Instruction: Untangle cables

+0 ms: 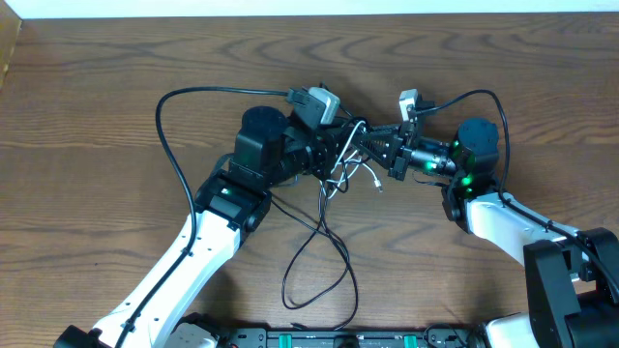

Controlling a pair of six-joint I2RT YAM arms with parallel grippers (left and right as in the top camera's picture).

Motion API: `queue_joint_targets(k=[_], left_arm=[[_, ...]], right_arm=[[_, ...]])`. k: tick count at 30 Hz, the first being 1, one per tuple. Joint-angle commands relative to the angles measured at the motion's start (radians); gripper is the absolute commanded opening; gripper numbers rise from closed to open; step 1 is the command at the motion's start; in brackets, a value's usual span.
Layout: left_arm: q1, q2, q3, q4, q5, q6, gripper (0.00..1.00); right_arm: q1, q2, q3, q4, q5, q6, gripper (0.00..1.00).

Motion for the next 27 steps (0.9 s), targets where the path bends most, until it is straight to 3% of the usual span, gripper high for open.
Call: queue_joint_targets(k=[1, 8, 12, 20, 21, 23, 27], left_arm=[[0.000, 0.005, -0.005, -0.014, -0.093, -0.002, 0.30], [0.000, 0.005, -0.005, -0.013, -0.093, -0.002, 0.13], [0.000, 0.005, -0.005, -0.013, -0.092, -0.003, 0.08], [0.000, 0.005, -0.005, -0.013, -0.012, -0.003, 0.08], [0.000, 0.005, -0.005, -0.013, -0.010, -0.003, 0.08], [0.000, 0.005, -0.005, -0.013, -0.010, -0.003, 0.08], [0.000, 0.005, -0.005, -0.013, -0.010, -0.003, 0.08]], right_arm=[[0.003, -0.004, -0.001, 0.006, 0.000, -0.012, 0.01], [0.003, -0.004, -0.001, 0.006, 0.000, -0.012, 0.02], [0.003, -0.004, -0.001, 0.006, 0.000, -0.012, 0.22], [0.003, -0.004, -0.001, 0.006, 0.000, -0.012, 0.35], [0.003, -0.004, -0.001, 0.006, 0.000, -0.012, 0.27], [0.003, -0.004, -0.001, 0.006, 0.000, -0.012, 0.01], [0.003, -0.004, -0.001, 0.006, 0.000, -0.012, 0.01]])
